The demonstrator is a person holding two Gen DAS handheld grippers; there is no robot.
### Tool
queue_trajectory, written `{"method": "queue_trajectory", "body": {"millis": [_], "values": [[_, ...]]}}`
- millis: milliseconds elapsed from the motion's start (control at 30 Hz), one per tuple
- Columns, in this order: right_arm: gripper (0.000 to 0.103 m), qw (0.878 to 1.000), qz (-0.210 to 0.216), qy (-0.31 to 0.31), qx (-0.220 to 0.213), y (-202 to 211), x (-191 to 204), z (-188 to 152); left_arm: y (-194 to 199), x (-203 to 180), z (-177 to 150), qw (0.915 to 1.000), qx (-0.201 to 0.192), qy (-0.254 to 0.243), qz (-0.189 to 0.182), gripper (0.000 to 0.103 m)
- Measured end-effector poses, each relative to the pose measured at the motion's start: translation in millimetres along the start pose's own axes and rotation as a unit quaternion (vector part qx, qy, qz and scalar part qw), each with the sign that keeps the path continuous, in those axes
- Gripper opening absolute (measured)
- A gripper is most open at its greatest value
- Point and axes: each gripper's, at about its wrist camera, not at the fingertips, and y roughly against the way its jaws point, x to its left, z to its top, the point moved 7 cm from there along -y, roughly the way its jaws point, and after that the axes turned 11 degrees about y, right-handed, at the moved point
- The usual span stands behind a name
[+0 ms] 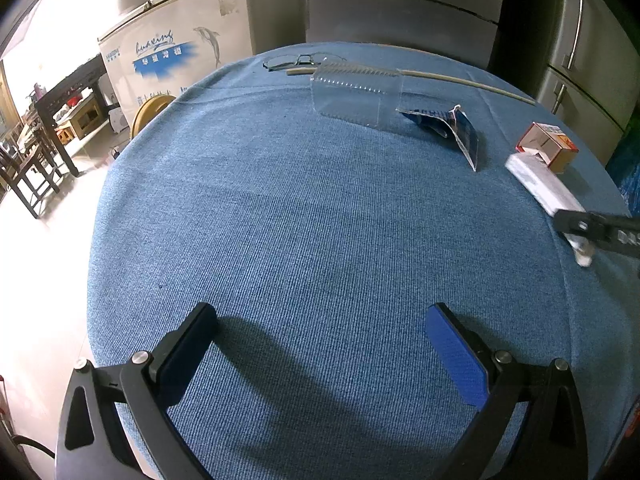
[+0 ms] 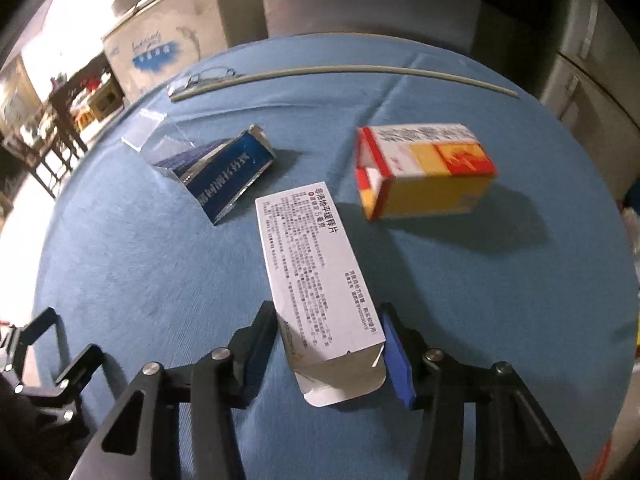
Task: Collect trash
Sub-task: 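Grasp the white medicine box with the right tool while the left tool grasps the clear plastic tray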
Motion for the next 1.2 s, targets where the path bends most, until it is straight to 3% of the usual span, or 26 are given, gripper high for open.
{"method": "queue_trajectory", "body": {"millis": [67, 200, 333, 567, 667, 900, 933, 967, 1000, 1200], "values": [[0.054, 1.000, 0.005, -0.020, -0.010, 11, -5, -13, -1, -3, 4, 0.9998, 0.015, 0.010, -0.006, 0.103], [0.054, 0.998, 0.019, -0.061, -0.012, 21, -17, -40, 3, -29, 25, 0.9971, 0.026, 0.011, -0.071, 0.103], [0.054, 0.996, 0.031, -0.082, -0.019, 27, -25, -58, 0, -42, 67, 0.9983, 0.002, 0.008, -0.058, 0.103], [0.054, 0.995, 0.037, -0.086, -0.030, 30, -27, -62, -31, -44, 157, 0.9918, 0.018, 0.116, -0.050, 0.103], [0.055, 0.995, 0.043, -0.088, -0.033, 29, -26, -61, -49, -53, 174, 0.9896, 0.021, 0.136, -0.041, 0.103], [0.055, 0.995, 0.044, -0.084, -0.033, 29, -26, -62, -94, -54, 177, 0.9853, 0.058, 0.160, -0.011, 0.103], [0.055, 0.995, 0.045, -0.084, -0.033, 28, -25, -61, -100, -54, 177, 0.9847, 0.066, 0.160, -0.021, 0.100], [0.055, 0.995, 0.046, -0.084, -0.034, 28, -26, -61, -103, -56, 175, 0.9846, 0.076, 0.154, -0.031, 0.070], [0.055, 0.995, 0.047, -0.086, -0.035, 29, -26, -62, -107, -57, 172, 0.9844, 0.093, 0.146, -0.033, 0.056], [0.054, 0.994, 0.046, -0.088, -0.036, 31, -29, -65, -89, -43, 160, 0.9885, 0.081, 0.117, -0.051, 0.051]]}}
